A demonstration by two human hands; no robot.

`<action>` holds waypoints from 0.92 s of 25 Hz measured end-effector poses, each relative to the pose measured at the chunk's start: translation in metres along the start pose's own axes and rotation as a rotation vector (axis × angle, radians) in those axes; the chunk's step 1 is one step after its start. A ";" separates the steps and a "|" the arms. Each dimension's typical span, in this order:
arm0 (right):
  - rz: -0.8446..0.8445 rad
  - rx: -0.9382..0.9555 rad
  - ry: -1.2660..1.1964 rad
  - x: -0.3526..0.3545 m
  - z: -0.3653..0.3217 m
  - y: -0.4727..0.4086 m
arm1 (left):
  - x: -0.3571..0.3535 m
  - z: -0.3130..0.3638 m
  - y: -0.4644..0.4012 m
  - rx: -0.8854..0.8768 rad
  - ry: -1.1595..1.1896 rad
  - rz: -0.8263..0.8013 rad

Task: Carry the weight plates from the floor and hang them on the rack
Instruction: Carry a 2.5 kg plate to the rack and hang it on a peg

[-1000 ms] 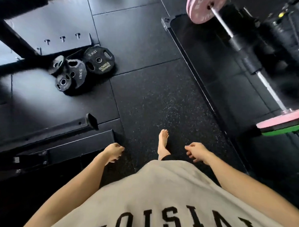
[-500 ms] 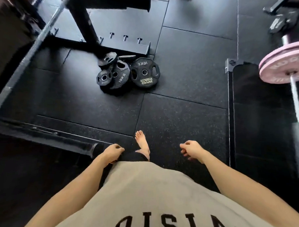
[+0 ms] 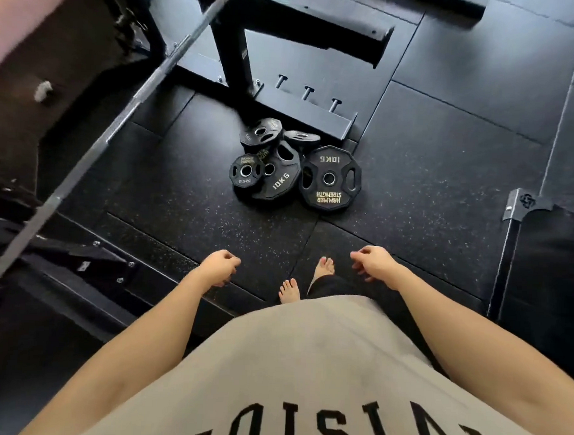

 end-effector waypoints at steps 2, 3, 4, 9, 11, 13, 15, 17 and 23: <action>-0.023 0.002 0.020 0.013 -0.040 -0.031 | 0.026 0.021 -0.020 0.027 0.058 0.013; -0.036 -0.001 0.030 0.017 -0.054 -0.046 | 0.036 0.030 -0.028 0.037 0.071 0.024; -0.050 0.003 0.036 0.020 -0.068 -0.060 | 0.045 0.039 -0.037 0.044 0.088 0.036; -0.136 0.006 0.080 0.035 -0.159 -0.141 | 0.105 0.082 -0.081 0.152 0.189 0.087; -0.183 -0.027 0.100 0.035 -0.190 -0.166 | 0.119 0.093 -0.095 0.213 0.199 0.085; -0.220 -0.040 0.119 0.032 -0.218 -0.192 | 0.130 0.101 -0.113 0.248 0.211 0.075; -0.244 -0.063 0.155 0.029 -0.247 -0.221 | 0.141 0.108 -0.141 0.276 0.229 0.065; -0.270 -0.067 0.175 0.015 -0.274 -0.254 | 0.154 0.115 -0.174 0.277 0.212 0.036; -0.236 -0.173 0.119 -0.041 -0.299 -0.400 | 0.194 0.112 -0.345 0.198 0.142 0.029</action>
Point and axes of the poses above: each hand's wrist, its own y-axis away from the middle knuckle, its own x-axis out of the back of the hand, z = x × y, the point moved 10 cm from there along -y, towards the middle knuckle, and after that the axes turned 2 degrees about -z, right-handed, at the moved point
